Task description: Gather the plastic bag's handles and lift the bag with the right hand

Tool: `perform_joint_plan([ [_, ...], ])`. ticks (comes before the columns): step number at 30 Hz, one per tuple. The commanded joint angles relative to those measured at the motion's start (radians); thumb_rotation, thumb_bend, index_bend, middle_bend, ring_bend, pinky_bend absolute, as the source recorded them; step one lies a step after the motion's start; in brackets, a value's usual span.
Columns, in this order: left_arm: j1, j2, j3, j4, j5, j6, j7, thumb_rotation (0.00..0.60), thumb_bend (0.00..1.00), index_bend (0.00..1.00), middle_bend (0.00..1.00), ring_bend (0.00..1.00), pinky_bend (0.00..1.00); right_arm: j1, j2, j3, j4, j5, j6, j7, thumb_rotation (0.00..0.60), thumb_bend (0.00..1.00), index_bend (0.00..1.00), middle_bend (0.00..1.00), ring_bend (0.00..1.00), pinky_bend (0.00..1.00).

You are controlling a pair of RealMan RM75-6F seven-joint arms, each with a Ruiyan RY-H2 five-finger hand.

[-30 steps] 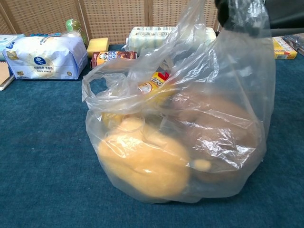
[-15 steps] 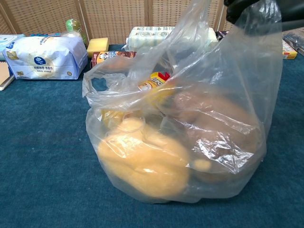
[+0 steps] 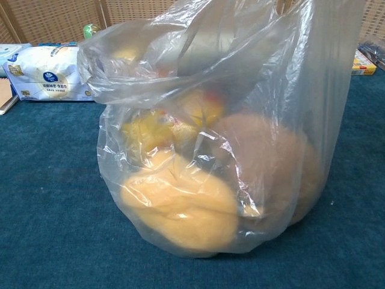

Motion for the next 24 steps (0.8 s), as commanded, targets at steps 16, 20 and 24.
perform_joint_plan([
  [16,-0.101,-0.07,-0.069,0.125,0.188,0.077,-0.223,0.6,0.1,0.18,0.15,0.1,0.25,0.029,0.052,-0.034,-0.029,0.052,0.099,0.002,0.062,0.18,0.57,0.66,0.73,0.72],
  [20,-0.168,-0.104,-0.096,0.134,0.216,0.041,-0.235,0.6,0.11,0.18,0.15,0.1,0.25,0.032,0.055,-0.039,-0.035,0.059,0.111,0.002,0.064,0.19,0.57,0.66,0.72,0.72],
  [24,-0.24,-0.141,-0.117,0.141,0.214,-0.032,-0.232,0.6,0.1,0.18,0.15,0.1,0.25,0.031,0.057,-0.043,-0.043,0.062,0.117,0.0,0.061,0.18,0.57,0.65,0.72,0.72],
])
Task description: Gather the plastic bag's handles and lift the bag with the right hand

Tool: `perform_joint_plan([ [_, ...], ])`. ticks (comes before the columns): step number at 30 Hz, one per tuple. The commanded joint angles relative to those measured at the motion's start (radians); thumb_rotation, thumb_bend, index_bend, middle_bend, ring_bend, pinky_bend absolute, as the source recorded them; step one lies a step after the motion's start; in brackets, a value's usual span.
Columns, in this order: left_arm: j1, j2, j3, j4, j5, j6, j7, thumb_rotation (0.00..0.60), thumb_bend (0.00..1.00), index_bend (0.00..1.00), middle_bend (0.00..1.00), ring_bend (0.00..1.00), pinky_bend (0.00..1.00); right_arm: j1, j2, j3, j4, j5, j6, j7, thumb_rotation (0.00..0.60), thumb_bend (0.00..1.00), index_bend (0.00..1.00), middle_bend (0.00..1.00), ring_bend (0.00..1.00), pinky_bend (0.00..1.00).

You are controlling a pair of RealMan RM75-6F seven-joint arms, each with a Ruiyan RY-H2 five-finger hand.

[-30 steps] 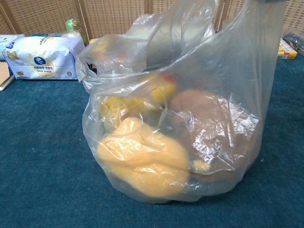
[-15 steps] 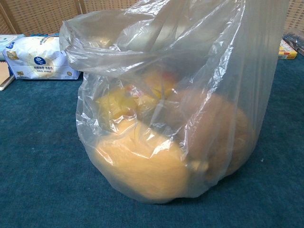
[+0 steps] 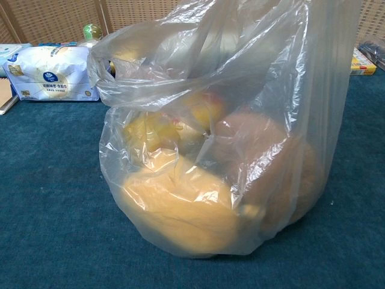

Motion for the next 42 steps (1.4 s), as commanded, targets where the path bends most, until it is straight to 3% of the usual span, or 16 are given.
perform_joint_plan([
  [1,-0.068,-0.042,-0.025,0.009,0.002,-0.068,0.001,0.6,0.1,0.18,0.15,0.1,0.25,-0.001,0.001,-0.002,-0.004,0.002,0.004,-0.001,0.062,0.18,0.57,0.65,0.72,0.72],
  [9,-0.195,-0.159,-0.055,0.042,0.008,-0.162,0.042,0.6,0.11,0.18,0.16,0.11,0.26,-0.001,0.001,-0.009,-0.009,0.009,0.01,-0.002,0.065,0.18,0.57,0.65,0.72,0.72],
  [17,-0.27,-0.234,-0.053,0.071,0.018,-0.215,0.111,0.6,0.14,0.2,0.21,0.15,0.27,-0.013,-0.003,-0.004,0.002,0.018,0.006,-0.003,0.062,0.18,0.57,0.65,0.71,0.71],
  [21,-0.291,-0.286,-0.06,0.109,0.036,-0.185,0.149,0.6,0.25,0.36,0.3,0.22,0.3,-0.013,-0.006,-0.01,0.012,0.018,0.001,-0.006,0.064,0.18,0.57,0.65,0.71,0.71],
  [25,-0.3,-0.329,-0.077,0.14,0.05,-0.12,0.147,0.6,0.28,0.49,0.39,0.29,0.33,-0.008,-0.009,-0.016,0.022,0.017,-0.003,-0.01,0.066,0.18,0.57,0.65,0.71,0.71],
  [37,-0.314,-0.335,-0.109,0.156,0.037,-0.023,0.099,0.6,0.29,0.49,0.42,0.33,0.34,-0.001,-0.017,-0.027,0.037,0.016,-0.015,-0.021,0.063,0.18,0.57,0.63,0.7,0.69],
  [42,-0.331,-0.332,-0.133,0.148,0.027,-0.002,0.091,0.6,0.28,0.49,0.42,0.33,0.34,-0.002,-0.023,-0.021,0.037,0.006,-0.032,-0.043,0.067,0.18,0.54,0.6,0.63,0.62],
])
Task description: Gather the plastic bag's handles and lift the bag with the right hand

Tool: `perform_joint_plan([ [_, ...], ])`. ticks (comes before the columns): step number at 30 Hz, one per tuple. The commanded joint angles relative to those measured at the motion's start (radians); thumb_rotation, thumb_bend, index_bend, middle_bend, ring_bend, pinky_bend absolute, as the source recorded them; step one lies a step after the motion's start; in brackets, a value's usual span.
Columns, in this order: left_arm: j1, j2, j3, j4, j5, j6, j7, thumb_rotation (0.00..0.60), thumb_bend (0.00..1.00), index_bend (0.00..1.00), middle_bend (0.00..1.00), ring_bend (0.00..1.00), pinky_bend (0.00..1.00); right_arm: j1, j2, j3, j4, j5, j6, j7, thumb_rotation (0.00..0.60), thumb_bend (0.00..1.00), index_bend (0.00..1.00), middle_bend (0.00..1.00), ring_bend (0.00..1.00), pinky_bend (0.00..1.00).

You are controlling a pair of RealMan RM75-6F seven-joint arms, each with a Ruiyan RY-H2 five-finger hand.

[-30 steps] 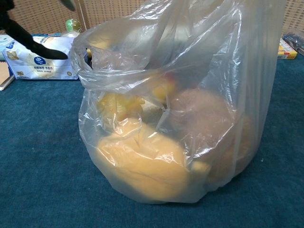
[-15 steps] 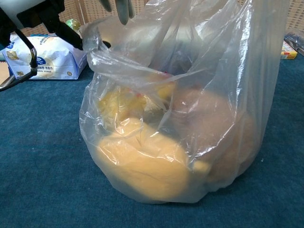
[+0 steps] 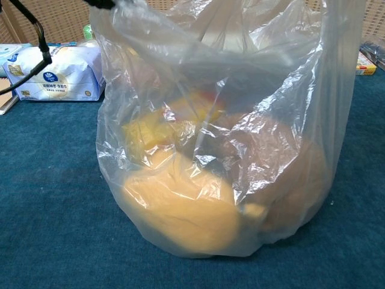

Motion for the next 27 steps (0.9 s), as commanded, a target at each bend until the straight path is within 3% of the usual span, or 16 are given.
perform_joint_plan([
  [1,-0.011,0.004,-0.013,-0.007,-0.006,0.006,-0.002,0.6,0.28,0.49,0.42,0.33,0.34,-0.003,-0.007,0.007,0.0,-0.008,-0.015,-0.018,0.07,0.18,0.54,0.59,0.61,0.6],
  [6,-0.03,0.006,-0.035,-0.017,-0.013,0.017,-0.004,0.6,0.26,0.49,0.42,0.33,0.34,-0.013,-0.026,0.02,0.005,-0.036,-0.045,-0.076,0.064,0.18,0.49,0.5,0.5,0.41],
  [11,-0.047,0.009,-0.059,-0.028,-0.026,0.027,-0.001,0.6,0.25,0.49,0.4,0.3,0.34,-0.029,-0.047,0.027,-0.005,-0.069,-0.041,-0.143,0.069,0.18,0.45,0.43,0.39,0.29],
  [17,-0.075,0.019,-0.092,-0.046,-0.046,0.022,0.021,0.6,0.24,0.49,0.38,0.27,0.34,-0.045,-0.073,0.032,-0.023,-0.105,-0.016,-0.209,0.065,0.17,0.41,0.39,0.32,0.21],
  [27,-0.121,0.027,-0.129,-0.061,-0.081,-0.005,0.065,0.6,0.22,0.47,0.34,0.22,0.34,-0.066,-0.102,0.025,-0.051,-0.15,0.026,-0.276,0.057,0.16,0.4,0.37,0.28,0.18],
])
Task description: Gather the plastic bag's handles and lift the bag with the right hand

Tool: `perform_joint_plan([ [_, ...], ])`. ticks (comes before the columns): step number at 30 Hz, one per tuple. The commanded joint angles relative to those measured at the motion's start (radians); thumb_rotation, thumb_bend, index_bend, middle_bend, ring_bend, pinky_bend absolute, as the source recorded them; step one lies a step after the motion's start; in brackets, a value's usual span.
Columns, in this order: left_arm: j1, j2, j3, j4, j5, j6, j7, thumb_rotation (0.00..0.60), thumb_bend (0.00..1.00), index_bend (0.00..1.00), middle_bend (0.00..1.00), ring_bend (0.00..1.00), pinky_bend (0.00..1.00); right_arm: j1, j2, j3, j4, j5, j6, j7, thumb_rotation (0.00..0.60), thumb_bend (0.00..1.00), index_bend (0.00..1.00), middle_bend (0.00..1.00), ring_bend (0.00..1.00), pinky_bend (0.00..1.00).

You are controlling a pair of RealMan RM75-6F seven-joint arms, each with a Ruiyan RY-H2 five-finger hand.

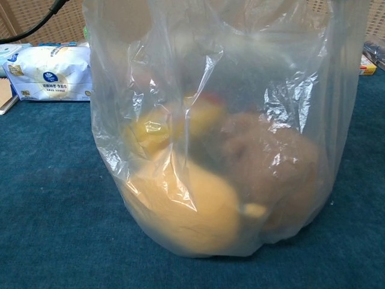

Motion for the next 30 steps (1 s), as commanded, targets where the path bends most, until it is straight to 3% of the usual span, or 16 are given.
perform_joint_plan([
  [1,-0.014,-0.001,-0.011,-0.003,-0.009,-0.007,0.014,0.6,0.22,0.46,0.34,0.22,0.33,-0.004,-0.008,-0.004,-0.009,-0.014,0.014,-0.016,0.056,0.16,0.4,0.37,0.28,0.18],
  [13,-0.073,-0.015,-0.057,-0.024,-0.085,-0.042,0.061,0.6,0.19,0.43,0.31,0.2,0.33,-0.011,-0.031,-0.019,-0.041,-0.07,0.071,-0.063,0.056,0.15,0.38,0.35,0.25,0.16],
  [30,-0.101,-0.012,-0.047,-0.055,-0.101,-0.048,0.089,0.6,0.15,0.39,0.28,0.17,0.32,0.028,-0.045,-0.038,-0.054,-0.107,0.161,-0.044,0.056,0.15,0.34,0.32,0.21,0.14],
])
